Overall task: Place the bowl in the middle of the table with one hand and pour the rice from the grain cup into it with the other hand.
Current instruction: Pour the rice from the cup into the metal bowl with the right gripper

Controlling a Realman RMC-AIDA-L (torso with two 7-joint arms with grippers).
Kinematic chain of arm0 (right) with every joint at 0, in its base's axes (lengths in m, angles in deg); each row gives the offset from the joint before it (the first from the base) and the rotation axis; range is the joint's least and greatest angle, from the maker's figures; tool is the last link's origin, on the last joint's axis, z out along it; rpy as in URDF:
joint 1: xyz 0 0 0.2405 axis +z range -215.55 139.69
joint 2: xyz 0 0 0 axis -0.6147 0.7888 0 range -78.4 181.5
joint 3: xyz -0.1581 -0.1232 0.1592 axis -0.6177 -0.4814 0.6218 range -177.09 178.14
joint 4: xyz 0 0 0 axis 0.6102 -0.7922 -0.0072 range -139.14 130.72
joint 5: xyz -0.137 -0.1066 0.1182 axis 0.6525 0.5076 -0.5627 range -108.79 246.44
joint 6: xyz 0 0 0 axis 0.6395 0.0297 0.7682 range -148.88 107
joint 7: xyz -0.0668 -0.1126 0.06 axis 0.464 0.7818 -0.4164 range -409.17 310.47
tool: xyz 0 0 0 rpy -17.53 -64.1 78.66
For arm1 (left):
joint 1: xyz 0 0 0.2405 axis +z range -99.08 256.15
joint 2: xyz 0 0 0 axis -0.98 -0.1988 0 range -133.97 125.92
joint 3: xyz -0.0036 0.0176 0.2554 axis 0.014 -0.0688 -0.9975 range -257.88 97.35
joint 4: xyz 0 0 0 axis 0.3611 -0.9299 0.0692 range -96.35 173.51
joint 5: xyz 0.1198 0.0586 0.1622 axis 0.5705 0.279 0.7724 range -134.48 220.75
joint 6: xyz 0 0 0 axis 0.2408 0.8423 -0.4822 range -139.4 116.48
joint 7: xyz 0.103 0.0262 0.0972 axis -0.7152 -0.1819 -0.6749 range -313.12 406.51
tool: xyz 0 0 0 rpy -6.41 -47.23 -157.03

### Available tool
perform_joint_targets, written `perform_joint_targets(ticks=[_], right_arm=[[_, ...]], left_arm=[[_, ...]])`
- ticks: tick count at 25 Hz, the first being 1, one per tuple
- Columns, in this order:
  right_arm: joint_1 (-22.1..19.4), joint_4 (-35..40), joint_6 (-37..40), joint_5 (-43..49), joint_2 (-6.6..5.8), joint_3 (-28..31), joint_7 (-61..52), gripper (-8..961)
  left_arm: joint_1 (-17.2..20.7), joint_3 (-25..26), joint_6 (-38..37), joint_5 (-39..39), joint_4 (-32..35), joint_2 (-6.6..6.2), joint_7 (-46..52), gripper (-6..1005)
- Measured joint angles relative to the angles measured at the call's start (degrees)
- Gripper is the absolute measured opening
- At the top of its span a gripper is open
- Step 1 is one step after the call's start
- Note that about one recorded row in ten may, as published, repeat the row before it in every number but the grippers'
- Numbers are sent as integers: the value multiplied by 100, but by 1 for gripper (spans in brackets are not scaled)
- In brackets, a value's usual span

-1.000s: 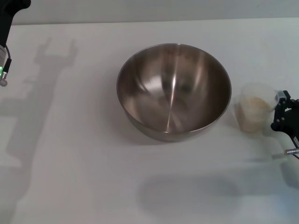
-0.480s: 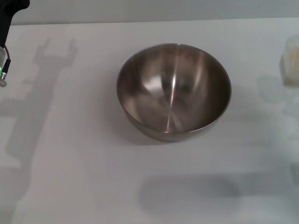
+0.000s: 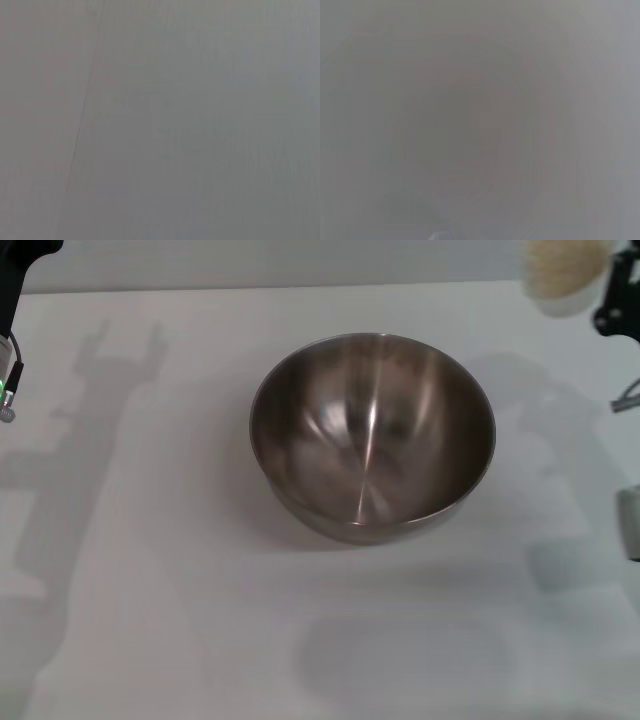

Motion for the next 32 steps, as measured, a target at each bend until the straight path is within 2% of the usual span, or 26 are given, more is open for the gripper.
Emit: perform_joint_targets(ticks=[3, 6, 13, 18, 32], right_arm=[[194, -105, -110, 256, 11, -104, 955, 17], [225, -152, -121, 443, 15, -113, 1469, 17], [194, -202, -231, 1069, 25, -115, 3729, 17], [239, -127, -412, 1261, 25, -122, 4548, 16], [619, 539, -454, 1790, -14, -115, 5011, 17]], left_arm=[[5, 0, 0, 0, -3, 0, 0, 723], [6, 0, 0, -2, -10, 1, 2, 723], [24, 0, 0, -9, -52, 8, 7, 723], [59, 0, 11, -24, -54, 17, 35, 723], [114, 0, 1, -46, -51, 17, 210, 722]])
